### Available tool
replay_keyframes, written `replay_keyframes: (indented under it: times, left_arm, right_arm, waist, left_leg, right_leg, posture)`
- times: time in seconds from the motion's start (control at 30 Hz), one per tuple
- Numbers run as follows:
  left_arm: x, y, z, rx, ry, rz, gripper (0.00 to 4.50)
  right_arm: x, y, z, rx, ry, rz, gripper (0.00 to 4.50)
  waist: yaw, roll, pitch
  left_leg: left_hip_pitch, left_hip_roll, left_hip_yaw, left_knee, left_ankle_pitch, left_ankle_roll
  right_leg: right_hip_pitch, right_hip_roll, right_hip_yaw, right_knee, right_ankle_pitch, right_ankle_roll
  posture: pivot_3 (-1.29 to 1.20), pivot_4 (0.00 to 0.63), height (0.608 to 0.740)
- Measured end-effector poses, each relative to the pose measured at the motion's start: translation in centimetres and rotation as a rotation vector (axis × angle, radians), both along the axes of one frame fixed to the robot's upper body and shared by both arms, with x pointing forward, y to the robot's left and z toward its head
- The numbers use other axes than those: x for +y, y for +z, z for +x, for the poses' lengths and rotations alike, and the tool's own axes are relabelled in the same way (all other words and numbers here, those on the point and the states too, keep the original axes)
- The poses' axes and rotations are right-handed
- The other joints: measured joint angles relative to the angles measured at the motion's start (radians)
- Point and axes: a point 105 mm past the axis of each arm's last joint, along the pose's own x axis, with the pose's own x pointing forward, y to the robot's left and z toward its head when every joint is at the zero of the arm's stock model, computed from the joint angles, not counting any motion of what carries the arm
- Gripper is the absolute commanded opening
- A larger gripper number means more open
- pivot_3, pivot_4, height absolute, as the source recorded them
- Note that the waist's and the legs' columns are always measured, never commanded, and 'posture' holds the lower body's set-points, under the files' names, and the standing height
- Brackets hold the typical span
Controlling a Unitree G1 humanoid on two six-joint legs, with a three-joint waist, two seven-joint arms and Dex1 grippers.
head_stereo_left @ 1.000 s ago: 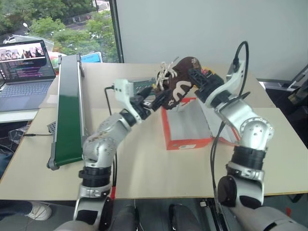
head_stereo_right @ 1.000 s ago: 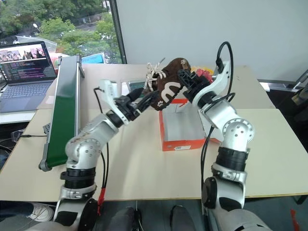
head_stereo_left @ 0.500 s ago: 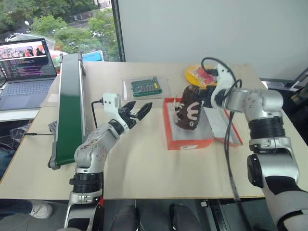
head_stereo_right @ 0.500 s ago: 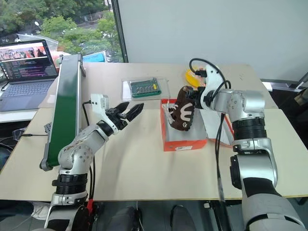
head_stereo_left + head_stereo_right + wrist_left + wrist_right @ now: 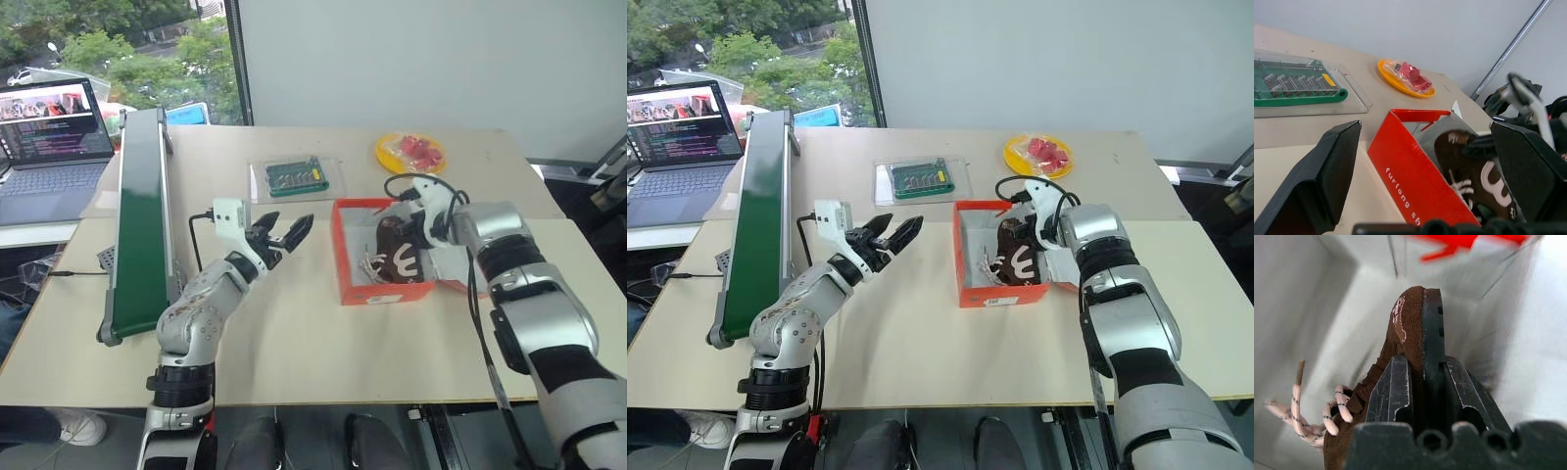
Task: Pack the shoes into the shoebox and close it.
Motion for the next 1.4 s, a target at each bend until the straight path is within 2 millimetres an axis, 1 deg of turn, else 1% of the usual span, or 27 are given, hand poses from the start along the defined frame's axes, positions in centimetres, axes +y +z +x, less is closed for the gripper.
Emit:
replay_keyframes:
  times: [0.03,0.07,0.1,0.17,0.23,0.27,0.3,0.33,0.4,0.43,0.5,0.53,0.57,0.63,0.67,0.7,0.73,0.77,0.83,0.9,0.97,1.03,1.13,1.2,1.3,1.37,1.4]
  left_arm:
    - [0.1,-0.1,-0.1,0.002,0.005,0.001,4.5]
    - [0.2,-0.3,-0.2,0.006,0.012,0.002,4.5]
    - [0.3,-0.4,-0.3,0.01,0.016,0.002,4.5]
    - [0.7,-0.6,-0.3,0.016,0.032,0.004,4.5]
    - [0.8,-0.6,-0.4,0.017,0.039,0.004,4.5]
    - [1.0,-0.6,-0.4,0.016,0.047,0.005,4.5]
    - [1.3,-0.7,-0.6,0.017,0.061,0.008,4.5]
    - [1.5,-0.9,-0.6,0.022,0.074,0.023,4.5]
    - [2.1,-1.1,-0.5,0.032,0.1,0.058,4.5]
    - [2.6,-1.2,-0.4,0.042,0.122,0.076,4.5]
    - [3.3,-1.1,0.0,0.05,0.158,0.082,4.5]
    - [3.7,-1.0,0.2,0.05,0.174,0.085,4.5]
    - [4.1,-0.8,0.4,0.049,0.19,0.09,4.5]
    - [5.2,-0.3,0.9,0.043,0.244,0.117,4.5]
    - [5.9,0.1,1.2,0.034,0.281,0.134,4.5]
    - [6.4,0.5,1.3,0.023,0.312,0.138,4.5]
    - [6.8,0.8,1.4,0.013,0.344,0.138,4.5]
    - [7.5,0.9,1.5,0.009,0.382,0.139,4.5]
    - [8.7,1.1,1.5,0.011,0.464,0.126,4.5]
    - [10.2,1.0,1.4,0.017,0.546,0.128,4.5]
    - [11.5,0.9,0.7,0.012,0.632,0.15,4.5]
    - [12.4,1.0,-0.2,-0.003,0.706,0.187,4.5]
    - [13.2,2.2,-1.4,-0.061,0.798,0.27,4.5]
    - [13.7,3.5,-2.2,-0.119,0.849,0.345,4.5]
    - [13.7,5.5,-3.4,-0.186,0.895,0.366,4.5]
    - [14.4,6.1,-4.2,-0.195,0.942,0.364,4.5]
    - [14.9,6.0,-4.4,-0.186,0.96,0.366,4.5]
  right_arm:
    - [0.0,-0.1,0.1,-0.003,0.002,-0.014,1.61]
    - [0.1,-0.2,0.2,-0.005,0.005,-0.023,2.0]
    - [0.0,-0.5,0.2,-0.001,0.004,-0.028,2.25]
    - [0.3,-0.8,0.3,0.009,-0.003,-0.02,3.01]
    - [0.5,-0.7,0.4,0.004,-0.008,-0.012,3.65]
    - [0.9,-0.2,0.6,-0.012,-0.012,-0.004,3.98]
    - [1.5,1.2,1.2,-0.054,-0.024,0.022,4.3]
    - [2.2,3.2,1.7,-0.1,-0.042,0.071,4.45]
    - [3.5,7.7,2.4,-0.204,-0.043,0.153,4.45]
    - [4.8,11.2,2.5,-0.275,-0.022,0.206,4.45]
    - [6.8,15.9,1.8,-0.377,0.035,0.261,4.45]
    - [7.6,17.3,1.4,-0.409,0.059,0.275,4.45]
    - [8.3,18.3,0.9,-0.431,0.079,0.291,4.45]
    - [9.6,19.3,-0.2,-0.506,0.132,0.331,4.45]
    - [10.1,19.3,-0.9,-0.548,0.166,0.339,4.45]
    - [10.2,18.8,-1.3,-0.578,0.182,0.34,4.45]
    - [10.1,17.8,-1.8,-0.59,0.198,0.345,4.45]
    - [10.1,16.3,-2.1,-0.575,0.214,0.361,4.45]
    - [9.8,12.7,-2.9,-0.516,0.234,0.388,4.45]
    - [9.8,9.8,-3.6,-0.458,0.235,0.419,4.45]
    - [10.2,7.2,-4.8,-0.423,0.233,0.465,4.45]
    - [10.9,5.8,-5.8,-0.405,0.218,0.523,4.45]
    - [12.3,4.8,-6.9,-0.382,0.225,0.586,4.45]
    - [12.7,4.5,-7.3,-0.38,0.233,0.583,4.45]
    - [13.2,4.4,-7.5,-0.378,0.258,0.576,4.45]
    - [13.4,4.4,-7.5,-0.383,0.278,0.568,4.45]
    - [13.3,4.2,-7.4,-0.386,0.281,0.558,4.45]
  waist:
    - [0.0,0.0,0.0]
    - [0.0,0.0,0.0]
    - [0.0,0.0,0.0]
    - [0.001,0.0,0.0]
    - [0.003,0.0,0.0]
    - [0.002,0.0,0.0]
    - [0.002,0.001,0.001]
    - [0.0,0.002,0.001]
    - [-0.003,0.002,0.001]
    - [-0.003,0.002,0.001]
    - [0.0,0.002,0.001]
    - [0.002,0.002,0.001]
    - [0.002,0.002,0.001]
    - [0.007,0.001,0.001]
    - [0.01,0.001,0.001]
    - [0.013,0.001,0.0]
    - [0.017,0.0,0.0]
    - [0.018,-0.001,0.0]
    - [0.019,-0.001,0.0]
    - [0.017,-0.001,0.0]
    - [0.006,-0.001,0.0]
    - [-0.003,-0.001,0.0]
    - [-0.005,-0.001,0.0]
    - [-0.001,-0.001,0.0]
    - [0.004,-0.001,-0.001]
    - [0.003,-0.001,-0.001]
    - [0.003,-0.001,-0.001]
  left_leg:
    - [0.001,0.0,0.0,0.0,0.002,-0.003]
    - [0.001,0.0,0.0,0.0,0.002,-0.003]
    - [0.001,0.0,0.0,0.0,0.002,-0.003]
    - [0.001,0.0,0.0,0.0,0.002,-0.003]
    - [0.0,0.001,-0.001,0.0,0.002,-0.003]
    - [0.0,0.001,-0.001,0.0,0.002,-0.003]
    - [-0.001,0.001,-0.002,0.0,0.002,-0.003]
    - [-0.001,0.001,-0.001,0.0,0.002,-0.003]
    - [-0.003,0.001,0.0,-0.001,0.002,-0.004]
    - [-0.003,0.001,0.0,-0.002,0.003,-0.005]
    - [-0.003,0.002,-0.002,-0.003,0.002,-0.004]
    - [-0.003,0.002,-0.002,-0.003,0.002,-0.003]
    - [-0.003,0.002,-0.002,-0.002,0.001,-0.002]
    - [-0.003,0.002,-0.004,-0.002,-0.001,0.001]
    - [-0.003,0.002,-0.005,-0.001,-0.001,0.002]
    - [-0.003,0.001,-0.005,0.0,-0.001,0.002]
    - [-0.003,0.001,-0.005,0.0,-0.001,0.002]
    - [-0.003,0.001,-0.005,0.001,-0.001,0.001]
    - [-0.004,0.0,-0.004,0.001,0.001,-0.002]
    - [-0.004,0.0,-0.004,0.0,0.002,-0.004]
    - [-0.003,0.001,-0.003,0.0,0.003,-0.005]
    - [-0.003,0.001,-0.002,-0.001,0.003,-0.005]
    - [-0.002,0.002,-0.002,-0.001,0.001,-0.003]
    - [-0.002,0.001,-0.002,-0.001,-0.001,0.001]
    - [-0.002,0.001,-0.002,0.0,-0.001,0.001]
    - [-0.002,0.001,-0.002,0.0,-0.001,0.001]
    - [-0.001,0.001,-0.002,0.0,-0.001,0.001]
  right_leg:
    - [0.001,0.0,0.0,0.0,0.0,0.0]
    - [0.001,0.0,0.0,0.0,0.0,0.0]
    - [0.001,0.0,0.0,0.0,0.0,0.0]
    - [0.001,0.0,0.0,0.0,0.0,0.0]
    - [0.001,0.0,0.0,0.0,0.0,0.0]
    - [0.001,-0.001,0.0,0.0,0.0,0.0]
    - [-0.001,-0.001,0.001,0.001,0.0,0.0]
    - [-0.004,-0.001,0.002,0.004,0.0,0.0]
    - [-0.008,-0.001,0.003,0.007,0.0,0.0]
    - [-0.009,0.0,0.003,0.007,0.0,-0.001]
    - [-0.01,0.001,0.001,0.008,0.0,-0.002]
    - [-0.01,0.001,0.0,0.008,0.0,-0.002]
    - [-0.009,0.001,0.0,0.008,0.0,-0.002]
    - [-0.008,0.0,-0.001,0.008,0.0,-0.002]
    - [-0.007,-0.001,-0.002,0.008,0.0,-0.002]
    - [-0.007,-0.002,-0.002,0.008,0.001,-0.001]
    - [-0.006,-0.002,-0.002,0.007,0.001,-0.001]
    - [-0.006,-0.002,-0.002,0.008,0.001,-0.001]
    - [-0.006,-0.003,-0.002,0.007,0.001,-0.001]
    - [-0.008,-0.003,-0.001,0.008,0.001,-0.001]
    - [-0.009,-0.002,0.0,0.009,0.001,-0.001]
    - [-0.01,-0.001,0.001,0.009,0.001,-0.001]
    - [-0.01,0.0,0.001,0.011,0.002,-0.002]
    - [-0.01,0.0,0.001,0.011,0.002,-0.002]
    - [-0.009,-0.001,0.0,0.011,0.002,-0.002]
    - [-0.009,0.0,0.0,0.011,0.002,-0.002]
    - [-0.009,0.0,0.0,0.011,0.002,-0.002]
  posture:
    - [0.0,0.15,0.74]
    - [0.0,0.15,0.74]
    - [0.0,0.15,0.74]
    - [0.0,0.15,0.74]
    - [0.0,0.15,0.74]
    - [0.0,0.15,0.74]
    - [0.0,0.15,0.74]
    - [0.0,0.15,0.74]
    - [0.0,0.15,0.74]
    - [0.0,0.15,0.74]
    - [0.0,0.15,0.74]
    - [0.0,0.15,0.74]
    - [0.0,0.15,0.74]
    - [0.0,0.15,0.74]
    - [0.0,0.15,0.74]
    - [0.0,0.15,0.74]
    - [0.0,0.15,0.74]
    - [0.0,0.15,0.74]
    - [0.0,0.15,0.74]
    - [0.0,0.15,0.74]
    - [0.0,0.15,0.74]
    - [0.0,0.15,0.74]
    - [0.0,0.15,0.74]
    - [0.0,0.15,0.74]
    - [0.0,0.15,0.74]
    - [0.0,0.15,0.74]
    - [0.0,0.15,0.74]
